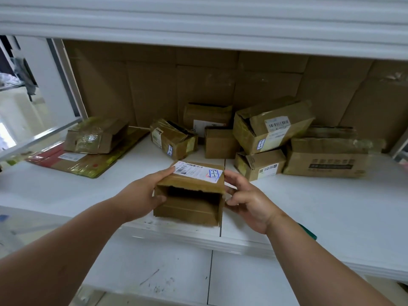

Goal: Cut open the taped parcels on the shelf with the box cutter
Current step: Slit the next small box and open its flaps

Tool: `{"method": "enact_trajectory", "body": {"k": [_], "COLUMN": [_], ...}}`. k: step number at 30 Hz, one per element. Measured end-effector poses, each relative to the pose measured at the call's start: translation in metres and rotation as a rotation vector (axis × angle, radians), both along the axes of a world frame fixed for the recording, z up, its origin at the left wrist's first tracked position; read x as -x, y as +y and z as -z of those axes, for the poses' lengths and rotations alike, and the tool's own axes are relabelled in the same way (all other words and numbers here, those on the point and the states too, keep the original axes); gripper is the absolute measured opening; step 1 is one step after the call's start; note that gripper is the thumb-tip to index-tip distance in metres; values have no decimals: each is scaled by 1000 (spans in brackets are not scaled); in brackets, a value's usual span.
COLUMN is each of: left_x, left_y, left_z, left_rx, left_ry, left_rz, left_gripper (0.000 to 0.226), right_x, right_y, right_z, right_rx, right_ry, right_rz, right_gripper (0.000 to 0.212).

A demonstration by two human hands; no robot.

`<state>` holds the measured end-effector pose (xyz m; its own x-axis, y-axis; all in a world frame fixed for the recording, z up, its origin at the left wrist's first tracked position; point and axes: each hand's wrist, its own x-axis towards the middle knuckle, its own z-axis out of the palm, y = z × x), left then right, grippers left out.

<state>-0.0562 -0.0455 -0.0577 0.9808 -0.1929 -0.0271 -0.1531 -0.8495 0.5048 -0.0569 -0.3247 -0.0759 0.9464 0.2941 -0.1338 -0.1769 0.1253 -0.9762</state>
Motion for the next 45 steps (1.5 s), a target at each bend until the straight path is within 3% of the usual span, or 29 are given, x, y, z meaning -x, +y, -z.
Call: {"method": "enact_trajectory", "body": {"k": [2,5,8,11,13,15,19,21,26,29,31,33,36,39,41,45], "left_x": [1,-2,-12,-18,-19,-21,-31,-39,-55,-55,-55,-53,-49,-48,-48,-46], "left_y": [8,17,16,6,-1,-8,-20,-24,-40,-50,-51,-48,-42,-45,-48,-48], "left_z": [0,-1,-14,-30,-35,-34,-27,-26,-29,-25,-20,-15,-10,-10,-13,-18], "left_rx": [-120,-286,-288,-45,-58,-208,-571,-584,-517,-453,-477,-470,-385,-391,-407,-344], "left_ry": [-21,26,194,397,365,255,88,81,76,79,58,53,54,40,59,139], "left_rz": [61,179,208,112,51,35,37,65,258,359,387,400,370,337,315,318], "left_gripper": [86,95,102,87,96,113,120,110,68,69,72,77,100,119,124,98], "right_x": [-2,-8,-14,-16,-16,-15,-2,5,12,14,9,3,-4,-5,-6,-11], "right_y": [1,4,12,19,20,19,21,23,22,27,27,18,-6,-32,-40,-48], "right_z": [-1,4,10,10,10,9,5,3,3,6,6,10,20,34,41,42], "right_rx": [-30,248,433,386,351,336,378,382,336,317,316,542,1088,1485,1559,1505], "right_ry": [45,30,36,87,86,78,47,18,63,61,12,-123,-286,-176,-66,-93], "right_rz": [75,213,237,176,157,168,96,88,-1,-71,46,221,395,416,395,385], "right_gripper": [65,44,60,78,88,85,41,29,32,31,26,21,28,43,43,31]}}
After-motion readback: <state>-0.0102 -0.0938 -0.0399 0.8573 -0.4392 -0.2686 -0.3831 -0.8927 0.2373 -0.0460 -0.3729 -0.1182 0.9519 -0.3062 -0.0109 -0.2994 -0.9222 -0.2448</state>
